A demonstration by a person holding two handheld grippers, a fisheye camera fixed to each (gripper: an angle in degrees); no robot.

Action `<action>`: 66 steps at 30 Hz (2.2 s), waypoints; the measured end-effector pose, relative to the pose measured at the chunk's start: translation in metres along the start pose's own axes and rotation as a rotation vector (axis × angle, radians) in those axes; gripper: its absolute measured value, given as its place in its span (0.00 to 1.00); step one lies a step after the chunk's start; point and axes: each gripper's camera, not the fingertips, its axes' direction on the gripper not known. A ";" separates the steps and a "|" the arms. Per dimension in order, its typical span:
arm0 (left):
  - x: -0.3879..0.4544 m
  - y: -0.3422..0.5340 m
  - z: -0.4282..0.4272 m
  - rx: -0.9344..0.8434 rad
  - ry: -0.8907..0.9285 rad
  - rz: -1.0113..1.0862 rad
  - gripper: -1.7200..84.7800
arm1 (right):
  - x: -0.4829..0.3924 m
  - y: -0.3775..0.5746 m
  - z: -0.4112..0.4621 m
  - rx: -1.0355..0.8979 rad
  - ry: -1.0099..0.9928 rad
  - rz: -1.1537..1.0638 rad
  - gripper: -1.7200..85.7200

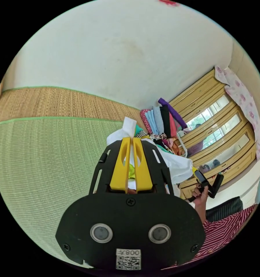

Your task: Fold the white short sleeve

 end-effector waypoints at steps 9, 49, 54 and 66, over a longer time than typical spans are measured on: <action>0.121 0.094 -0.281 0.209 -0.108 0.183 0.03 | -0.034 -0.019 -0.138 0.101 -0.129 -0.070 0.02; 0.384 0.699 -1.012 1.069 -0.339 0.219 0.03 | -0.128 0.064 -0.505 0.459 -0.634 -0.251 0.02; 0.399 0.725 -1.037 1.083 -0.328 0.232 0.03 | -0.130 0.075 -0.526 0.477 -0.638 -0.268 0.02; 0.415 0.752 -1.079 1.114 -0.297 0.262 0.03 | -0.142 0.092 -0.548 0.528 -0.643 -0.303 0.02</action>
